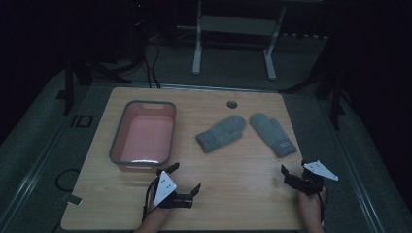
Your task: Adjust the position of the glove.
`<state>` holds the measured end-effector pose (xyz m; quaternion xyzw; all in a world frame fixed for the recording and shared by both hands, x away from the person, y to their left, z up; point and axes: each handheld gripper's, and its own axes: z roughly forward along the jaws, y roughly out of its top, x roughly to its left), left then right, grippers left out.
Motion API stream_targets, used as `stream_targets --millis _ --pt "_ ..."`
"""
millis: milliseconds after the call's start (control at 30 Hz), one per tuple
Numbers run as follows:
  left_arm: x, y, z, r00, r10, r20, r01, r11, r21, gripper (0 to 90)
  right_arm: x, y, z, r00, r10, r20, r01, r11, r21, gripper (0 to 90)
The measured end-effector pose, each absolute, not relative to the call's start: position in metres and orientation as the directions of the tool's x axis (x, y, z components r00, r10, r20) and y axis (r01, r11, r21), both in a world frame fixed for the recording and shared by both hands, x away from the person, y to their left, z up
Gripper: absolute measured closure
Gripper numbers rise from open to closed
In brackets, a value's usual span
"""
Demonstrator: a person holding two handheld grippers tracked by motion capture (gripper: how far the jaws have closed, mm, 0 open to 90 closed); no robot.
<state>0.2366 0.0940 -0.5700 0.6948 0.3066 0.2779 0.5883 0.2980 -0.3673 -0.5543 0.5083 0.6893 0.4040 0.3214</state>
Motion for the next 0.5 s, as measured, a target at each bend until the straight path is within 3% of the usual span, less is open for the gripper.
stream_targets --millis 300,500 --pt "0.236 0.096 -0.57 0.665 0.746 0.021 0.106 -0.122 0.987 0.1 0.305 -0.358 -0.537 -0.289 0.957 -0.031 0.467 0.169 0.868 13.6" --pt "0.235 0.098 -0.57 0.674 0.738 0.015 0.11 -0.12 0.987 0.1 0.321 -0.353 -0.518 -0.32 0.947 0.022 0.469 0.138 0.872 13.6"
